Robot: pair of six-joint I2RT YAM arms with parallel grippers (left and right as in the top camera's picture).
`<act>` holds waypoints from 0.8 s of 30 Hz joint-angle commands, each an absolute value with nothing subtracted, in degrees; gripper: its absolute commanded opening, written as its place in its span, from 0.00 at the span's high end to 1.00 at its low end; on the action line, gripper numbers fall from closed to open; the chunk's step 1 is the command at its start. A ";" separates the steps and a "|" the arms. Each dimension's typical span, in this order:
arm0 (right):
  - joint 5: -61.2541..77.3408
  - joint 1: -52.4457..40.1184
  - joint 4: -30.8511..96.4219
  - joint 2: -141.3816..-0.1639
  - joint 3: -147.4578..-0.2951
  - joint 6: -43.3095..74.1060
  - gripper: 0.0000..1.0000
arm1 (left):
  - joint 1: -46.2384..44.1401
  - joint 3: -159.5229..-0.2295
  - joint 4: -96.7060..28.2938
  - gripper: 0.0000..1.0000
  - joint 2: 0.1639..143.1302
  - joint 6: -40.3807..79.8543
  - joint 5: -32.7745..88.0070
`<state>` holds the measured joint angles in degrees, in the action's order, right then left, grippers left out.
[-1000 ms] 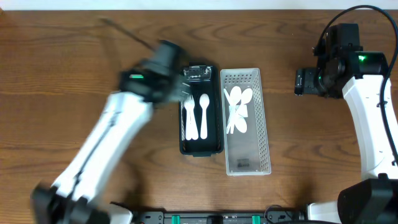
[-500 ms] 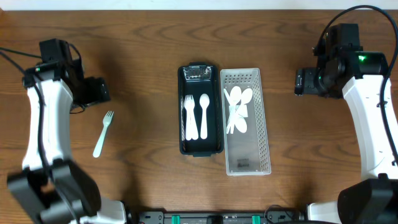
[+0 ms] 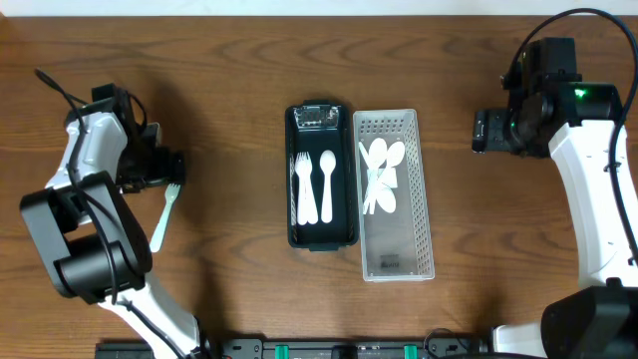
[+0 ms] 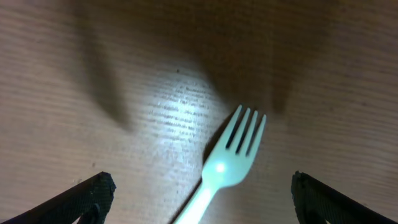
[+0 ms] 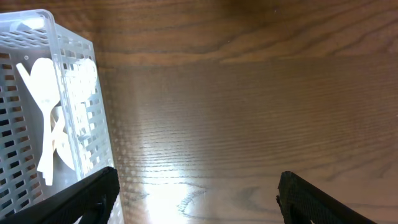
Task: Pack container
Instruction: 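Lower the left gripper onto the last white fork and close it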
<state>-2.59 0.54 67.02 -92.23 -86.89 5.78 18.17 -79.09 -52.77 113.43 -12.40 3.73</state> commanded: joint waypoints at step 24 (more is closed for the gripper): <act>-3.20 0.80 65.54 -92.20 -86.87 5.04 0.14 | 18.31 -75.77 -49.58 0.14 117.78 -16.08 1.83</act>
